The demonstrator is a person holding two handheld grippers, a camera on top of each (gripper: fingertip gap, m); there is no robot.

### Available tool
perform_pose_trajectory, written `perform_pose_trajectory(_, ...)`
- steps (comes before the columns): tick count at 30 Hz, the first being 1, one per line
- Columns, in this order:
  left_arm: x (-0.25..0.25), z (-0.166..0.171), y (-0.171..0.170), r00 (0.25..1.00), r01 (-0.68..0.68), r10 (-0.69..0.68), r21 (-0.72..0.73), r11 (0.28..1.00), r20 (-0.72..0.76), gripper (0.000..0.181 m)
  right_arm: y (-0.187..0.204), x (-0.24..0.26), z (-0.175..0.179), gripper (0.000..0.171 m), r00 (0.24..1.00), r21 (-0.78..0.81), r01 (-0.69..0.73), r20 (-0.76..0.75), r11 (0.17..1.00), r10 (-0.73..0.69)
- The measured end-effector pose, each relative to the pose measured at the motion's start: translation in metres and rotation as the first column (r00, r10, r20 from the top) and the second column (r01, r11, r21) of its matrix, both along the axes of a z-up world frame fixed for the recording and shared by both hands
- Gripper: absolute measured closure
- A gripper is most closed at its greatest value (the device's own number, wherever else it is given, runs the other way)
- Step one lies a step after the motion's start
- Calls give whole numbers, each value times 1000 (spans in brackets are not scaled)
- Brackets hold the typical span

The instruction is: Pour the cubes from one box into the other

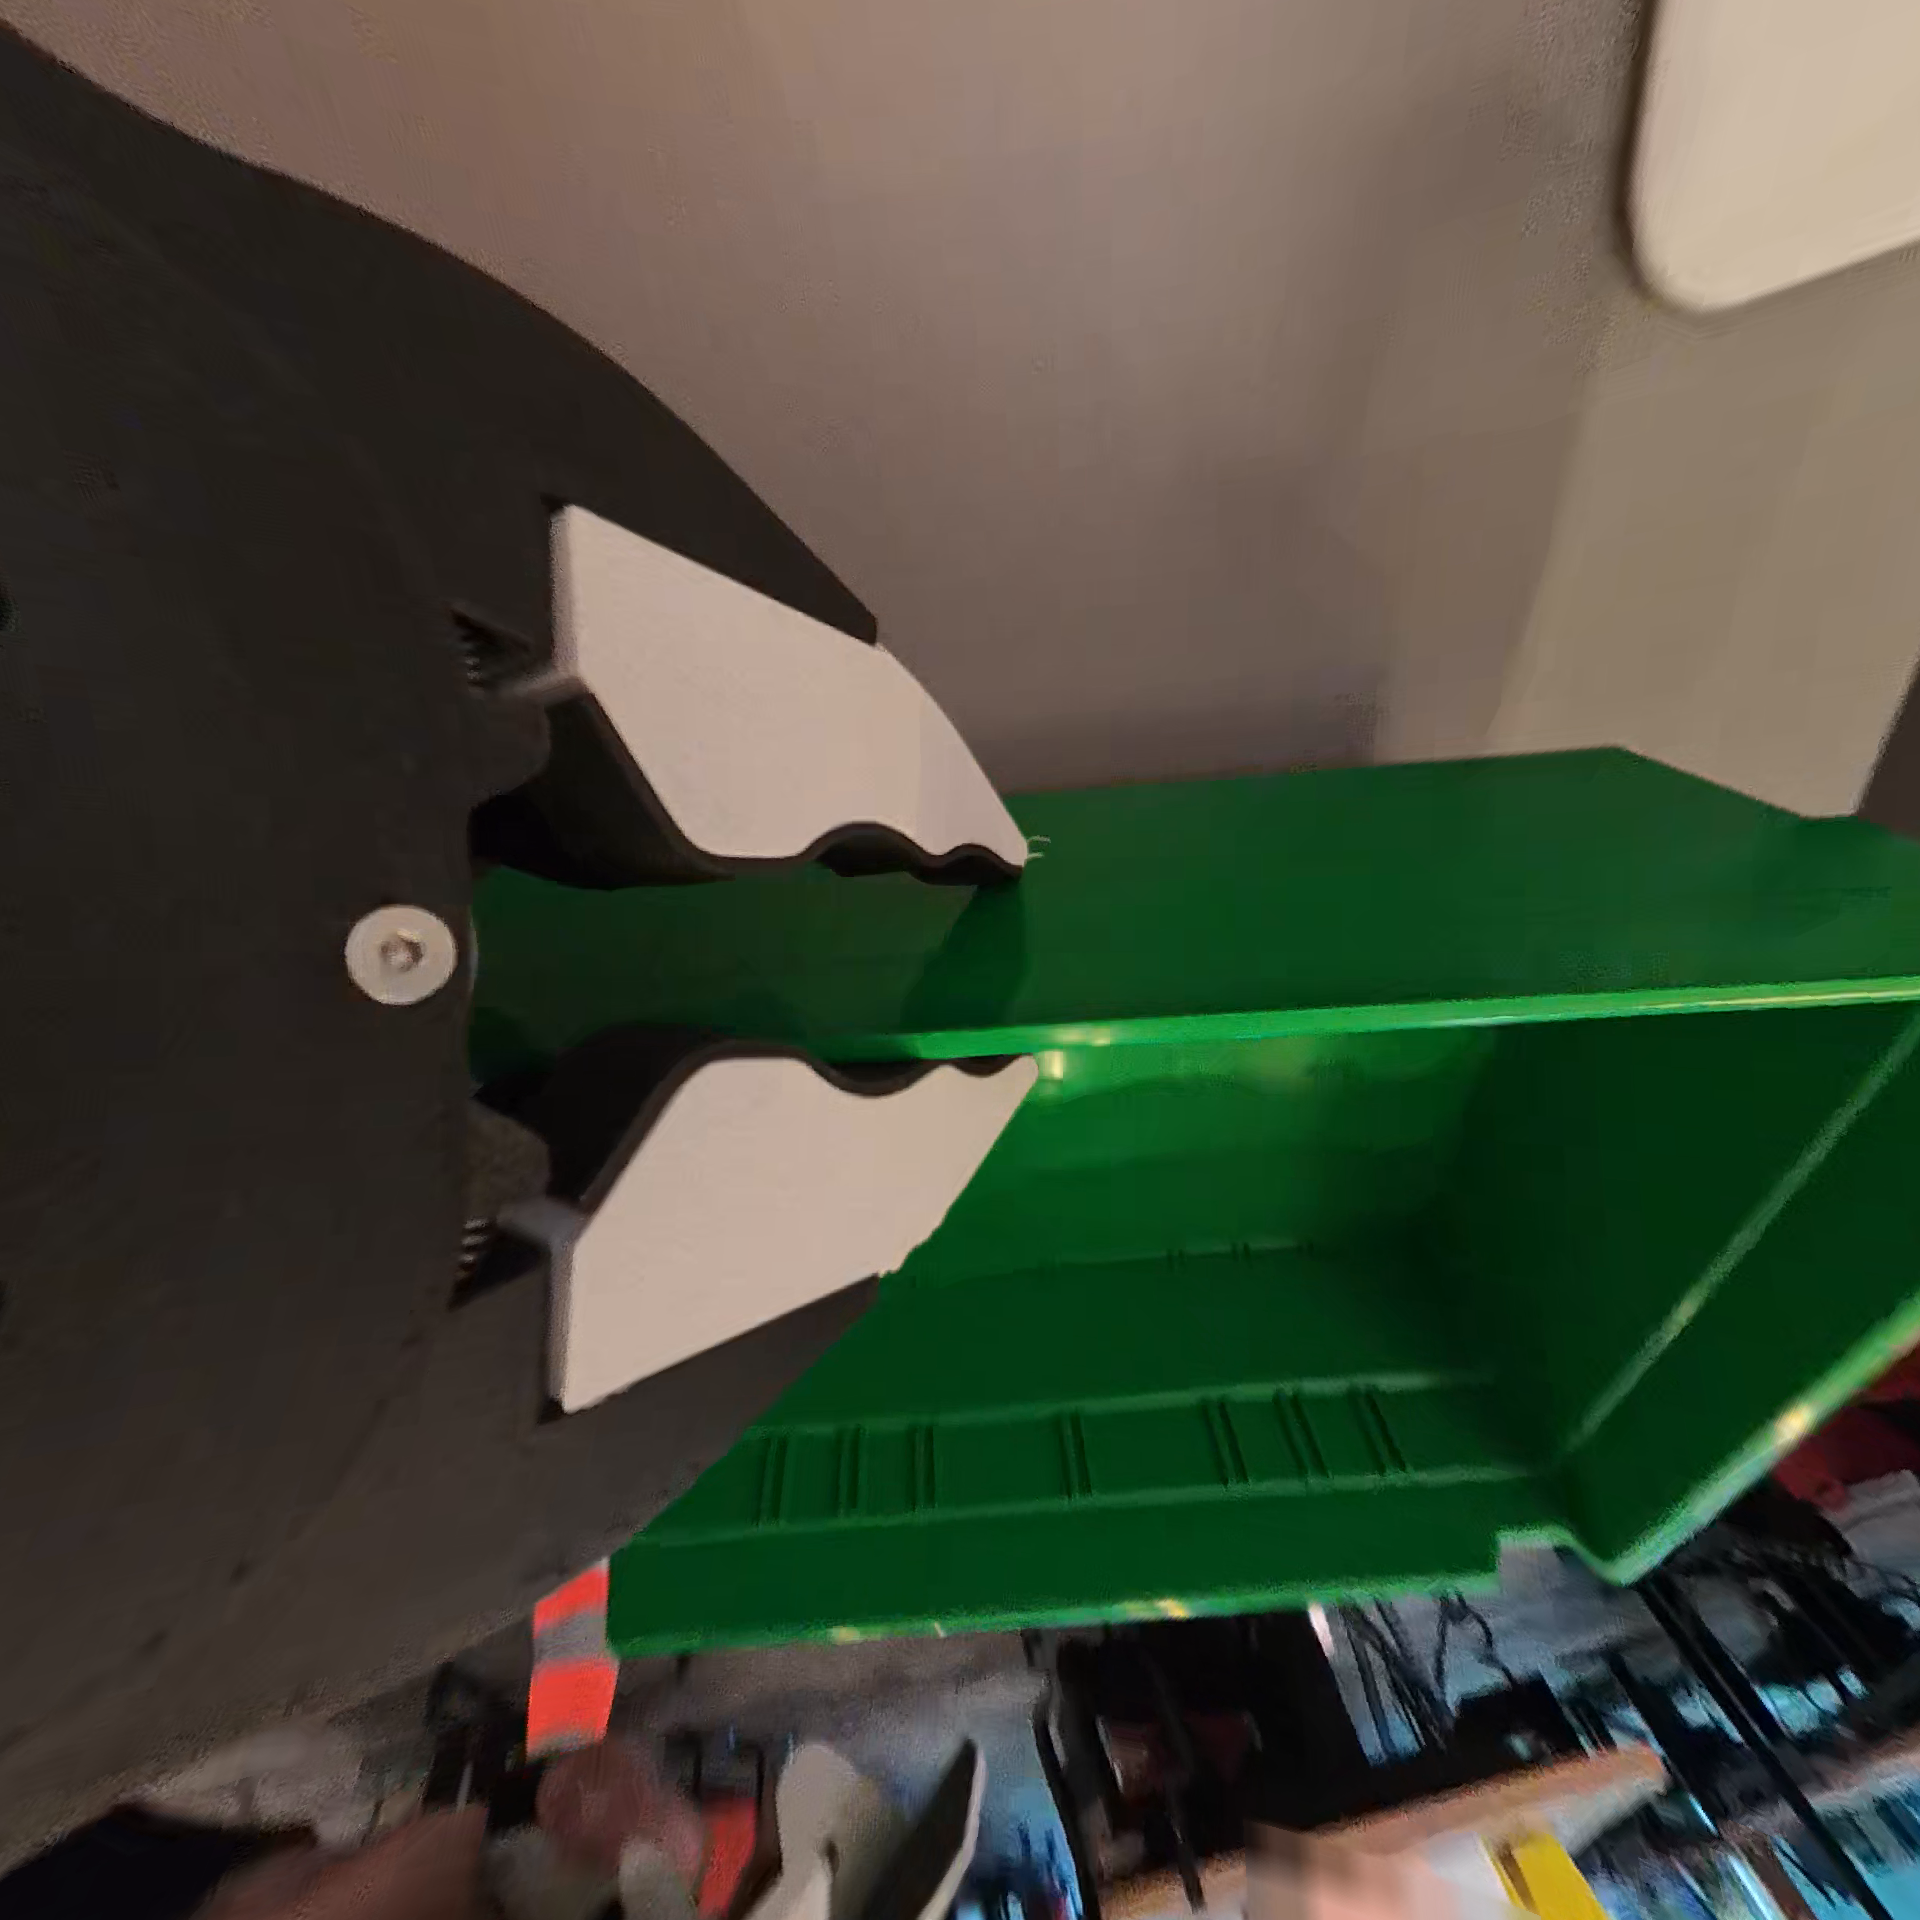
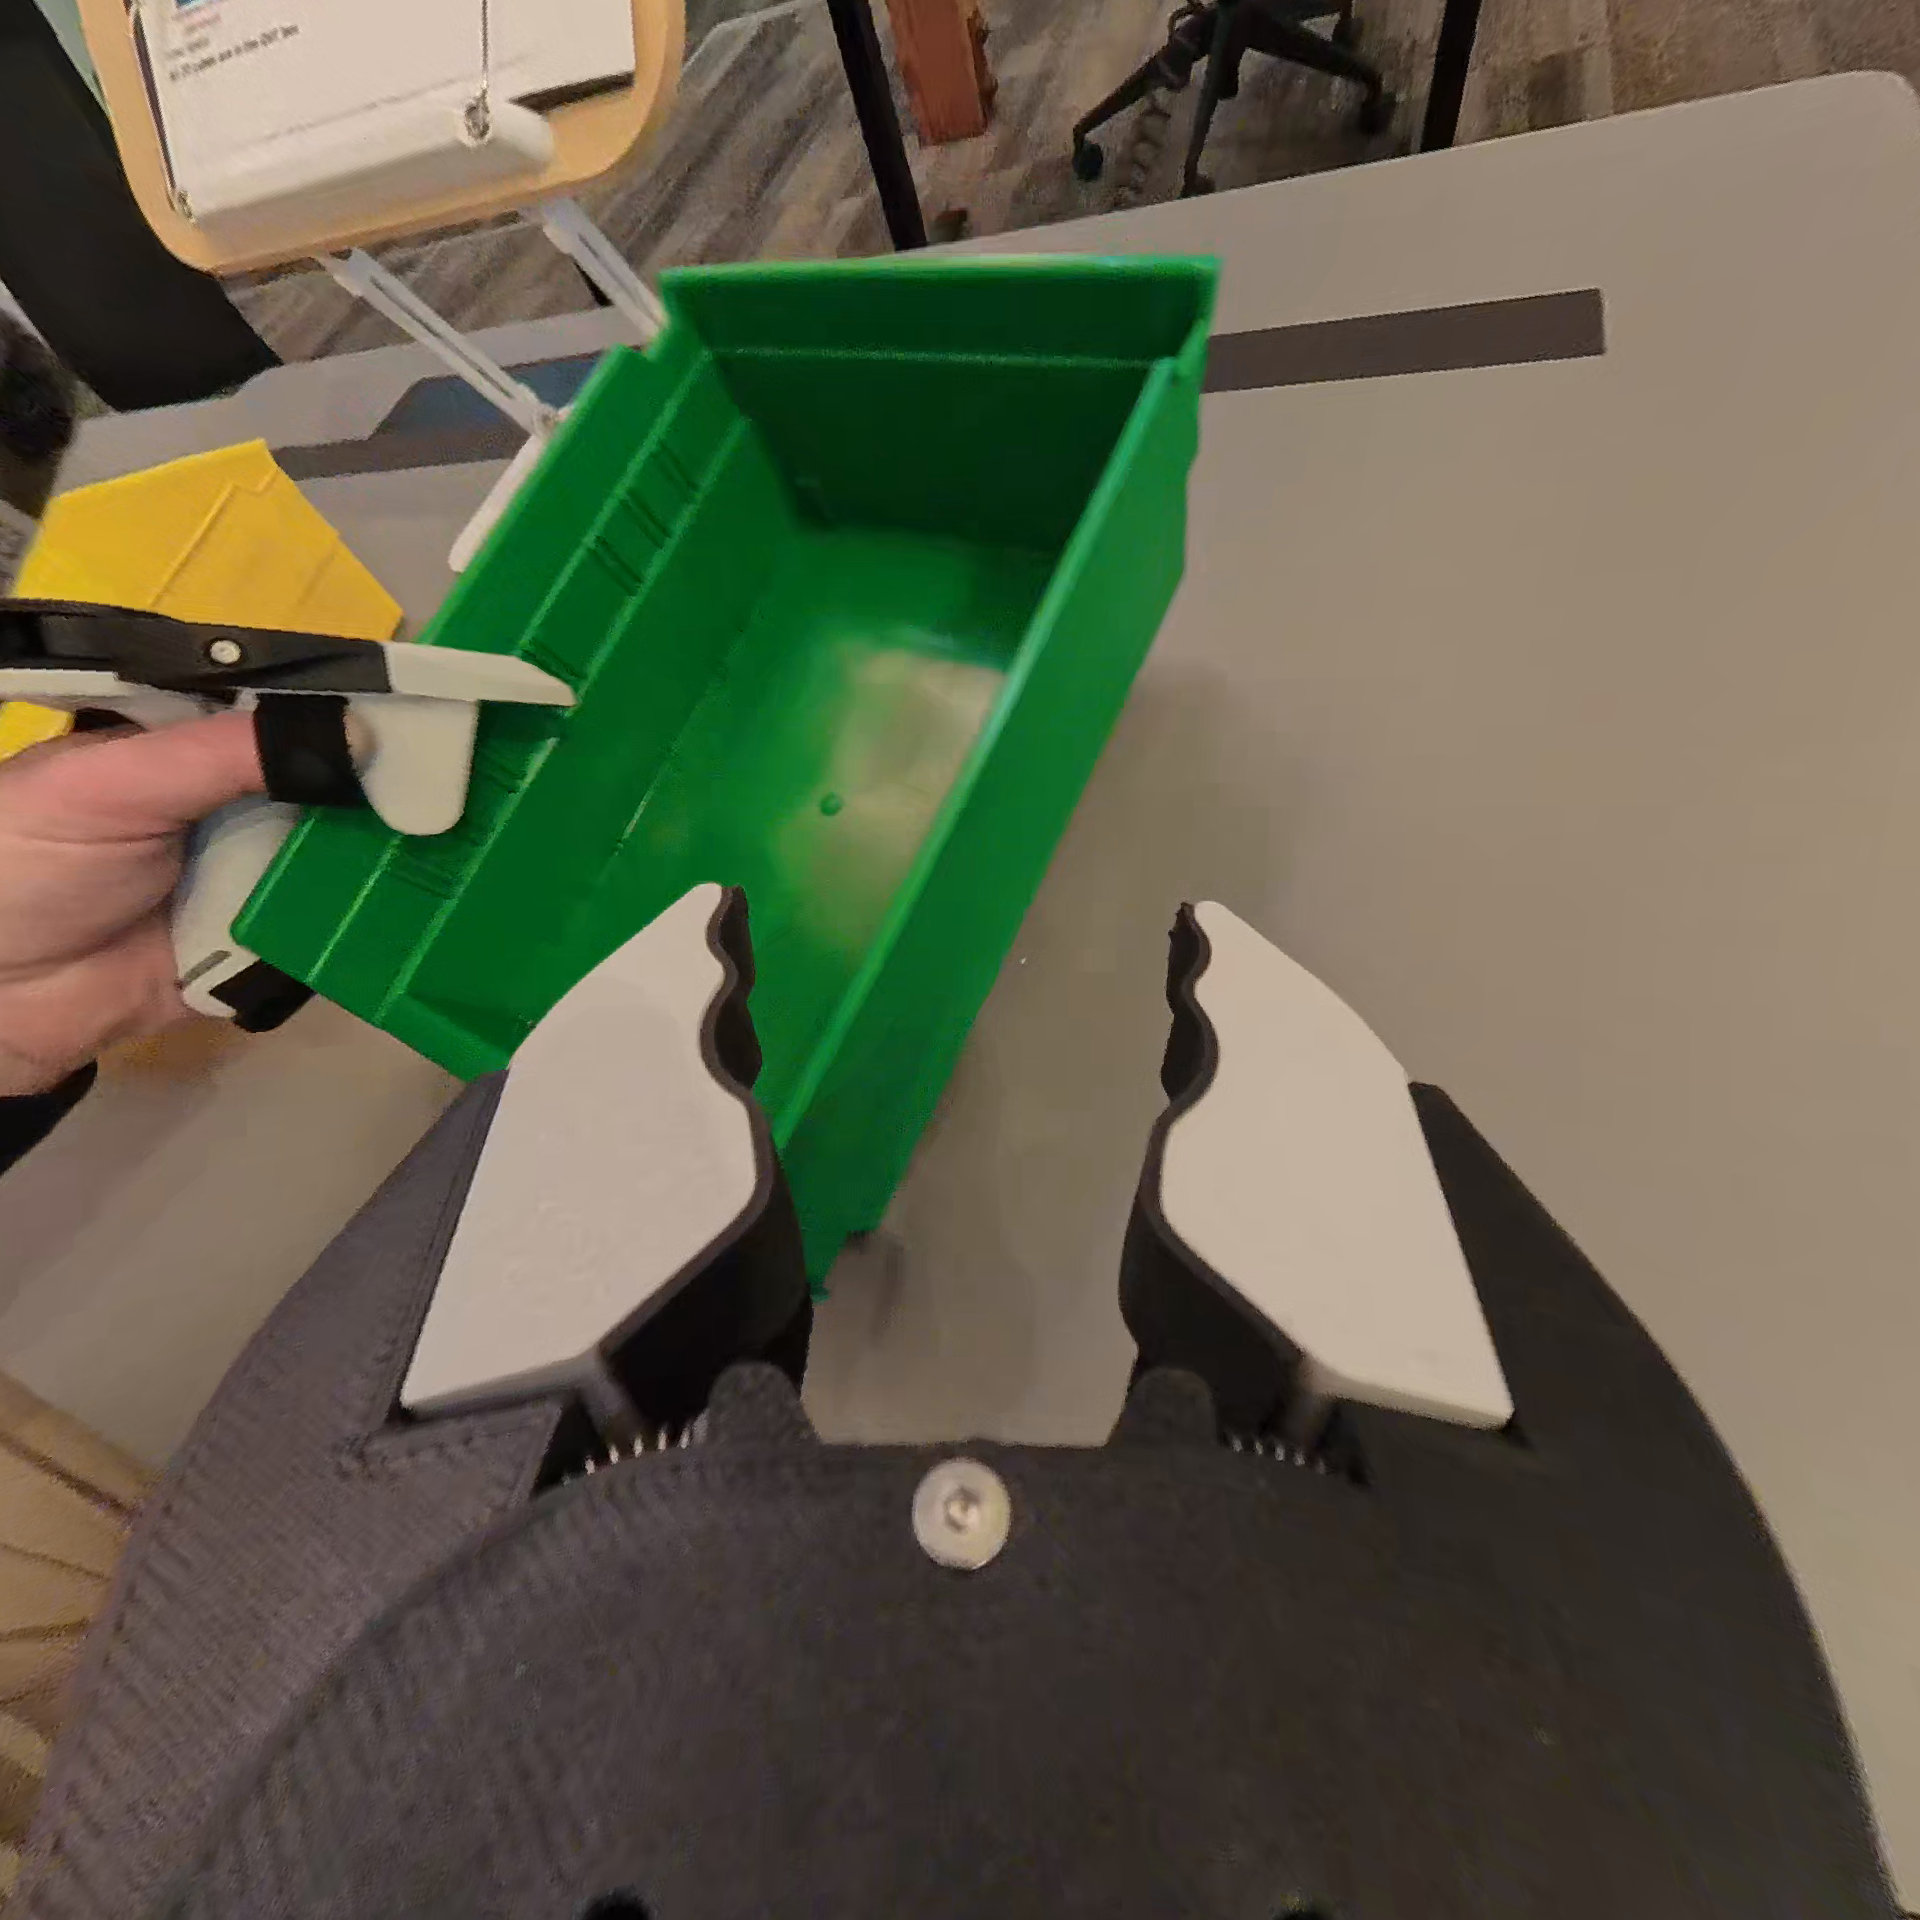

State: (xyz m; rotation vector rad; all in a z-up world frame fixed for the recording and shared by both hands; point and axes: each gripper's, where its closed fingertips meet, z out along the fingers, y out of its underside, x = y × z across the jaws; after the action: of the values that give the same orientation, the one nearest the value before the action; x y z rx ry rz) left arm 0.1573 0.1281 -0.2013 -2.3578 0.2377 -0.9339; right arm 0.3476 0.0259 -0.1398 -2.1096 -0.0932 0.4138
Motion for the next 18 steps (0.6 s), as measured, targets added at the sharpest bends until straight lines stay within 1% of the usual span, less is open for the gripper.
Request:
perform_pose_trajectory(3, 19, -1, 0, 987, -26, 34, -51, 998, 155, 139, 0, -3, -4, 98, 997, -13, -8, 74, 1000, 9)
perform_pose_trajectory(5, 29, 4, -3, 977, 8, 2, -44, 999, 213, 125, 0, -4, -5, 97, 994, -20, -12, 112, 1000, 14)
perform_pose_trajectory(6, 31, 5, -6, 978, 29, -19, -45, 999, 210, 119, 0, -5, -5, 96, 992, -24, -15, 124, 1000, 18)
perform_pose_trajectory(7, 28, 7, -8, 981, 31, -26, -23, 999, 191, 118, -1, -7, -3, 96, 990, -15, -20, 137, 1000, 21)
perform_pose_trajectory(9, 11, 23, -9, 986, 7, -22, 90, 996, 163, 116, -2, -10, 5, 98, 982, 26, -36, 185, 999, 30)
perform_pose_trajectory(11, -9, 34, -14, 986, -4, -19, 135, 991, 168, 113, -2, -17, 6, 99, 975, 43, -63, 214, 997, 52)
perform_pose_trajectory(12, -20, 33, -19, 989, 3, -25, 150, 989, 143, 113, -1, -21, 0, 99, 976, 33, -80, 205, 996, 71)
perform_pose_trajectory(14, -44, 20, -28, 999, 32, -39, 173, 984, 36, 112, 0, -26, -21, 94, 975, -27, -93, 201, 995, 97)
perform_pose_trajectory(18, -105, 3, -32, 997, -45, 56, 191, 981, -55, 115, 8, -28, -55, 95, 953, -79, -78, 286, 994, 97)
